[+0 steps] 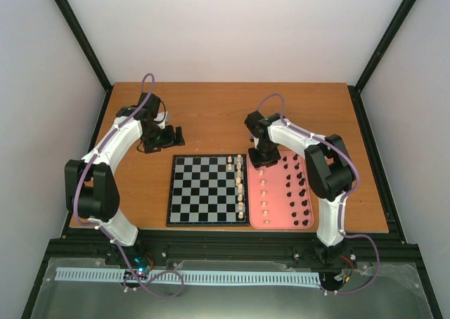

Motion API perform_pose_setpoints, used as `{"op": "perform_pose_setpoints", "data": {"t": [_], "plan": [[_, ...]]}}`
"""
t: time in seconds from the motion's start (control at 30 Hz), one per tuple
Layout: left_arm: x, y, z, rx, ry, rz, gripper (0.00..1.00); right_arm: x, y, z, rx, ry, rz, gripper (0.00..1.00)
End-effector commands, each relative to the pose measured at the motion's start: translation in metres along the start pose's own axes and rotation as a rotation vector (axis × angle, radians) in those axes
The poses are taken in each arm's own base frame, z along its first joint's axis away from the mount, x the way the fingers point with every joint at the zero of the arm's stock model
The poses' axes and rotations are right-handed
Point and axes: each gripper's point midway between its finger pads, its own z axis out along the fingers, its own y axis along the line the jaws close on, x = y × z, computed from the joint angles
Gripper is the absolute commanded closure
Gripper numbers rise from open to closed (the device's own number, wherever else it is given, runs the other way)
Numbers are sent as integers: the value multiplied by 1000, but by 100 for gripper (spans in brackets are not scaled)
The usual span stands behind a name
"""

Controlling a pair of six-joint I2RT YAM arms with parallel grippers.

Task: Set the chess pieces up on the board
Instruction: Pick up the chess piece from the storage box.

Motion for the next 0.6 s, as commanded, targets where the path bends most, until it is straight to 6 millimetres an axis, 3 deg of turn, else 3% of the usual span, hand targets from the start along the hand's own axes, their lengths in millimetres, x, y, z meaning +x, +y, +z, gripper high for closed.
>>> {"op": "perform_pose_setpoints", "data": {"t": [0.0, 0.57], "plan": [[-8, -6, -5, 5, -15, 6, 0, -14, -2, -1, -5, -22, -25, 61], [-7, -3, 3, -4, 6, 1, 0, 0, 1, 5, -32, 21, -30, 62]]}}
